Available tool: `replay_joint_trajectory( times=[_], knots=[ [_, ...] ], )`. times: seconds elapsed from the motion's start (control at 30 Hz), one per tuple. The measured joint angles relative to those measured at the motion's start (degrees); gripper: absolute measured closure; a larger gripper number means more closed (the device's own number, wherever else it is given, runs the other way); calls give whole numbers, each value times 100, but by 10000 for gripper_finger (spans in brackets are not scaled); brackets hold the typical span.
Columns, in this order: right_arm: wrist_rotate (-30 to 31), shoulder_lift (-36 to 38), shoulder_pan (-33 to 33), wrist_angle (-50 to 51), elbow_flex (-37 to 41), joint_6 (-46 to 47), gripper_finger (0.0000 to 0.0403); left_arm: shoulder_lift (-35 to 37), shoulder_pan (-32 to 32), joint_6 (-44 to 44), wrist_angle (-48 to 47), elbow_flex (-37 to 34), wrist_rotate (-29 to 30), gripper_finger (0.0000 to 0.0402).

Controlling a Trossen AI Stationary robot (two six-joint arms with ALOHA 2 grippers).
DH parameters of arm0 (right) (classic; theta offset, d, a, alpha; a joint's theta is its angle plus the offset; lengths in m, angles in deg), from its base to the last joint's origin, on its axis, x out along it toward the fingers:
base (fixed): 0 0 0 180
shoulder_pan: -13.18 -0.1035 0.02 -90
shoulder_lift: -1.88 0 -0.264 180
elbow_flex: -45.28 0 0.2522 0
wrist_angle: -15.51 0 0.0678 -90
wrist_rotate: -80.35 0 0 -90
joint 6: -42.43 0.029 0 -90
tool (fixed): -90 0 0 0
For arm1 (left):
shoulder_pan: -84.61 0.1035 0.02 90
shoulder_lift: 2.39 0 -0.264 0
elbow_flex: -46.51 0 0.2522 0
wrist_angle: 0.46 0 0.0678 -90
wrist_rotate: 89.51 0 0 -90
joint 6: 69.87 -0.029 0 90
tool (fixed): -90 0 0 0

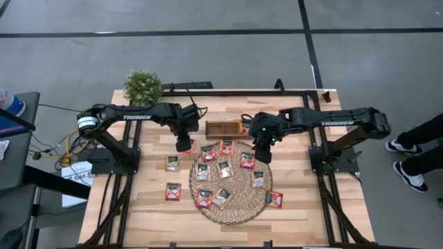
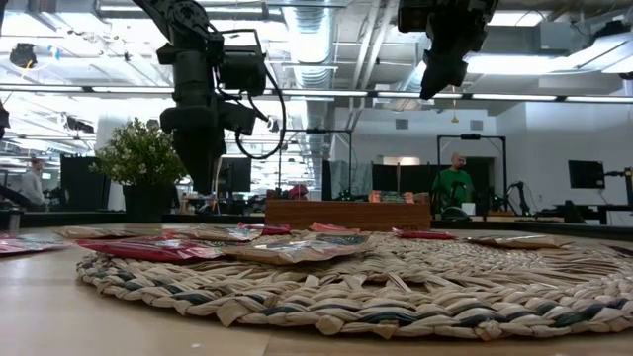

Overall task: Pick & Place Tea
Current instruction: Put the orange tea bag to the right of the wooden organizer

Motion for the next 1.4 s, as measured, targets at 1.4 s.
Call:
replay_joint_trajectory(
  times=[1.4],
  knots=[
    [-2, -7, -11, -243, -7, -45, 290, -1145, -2, -526, 605, -205, 216, 263]
  ],
)
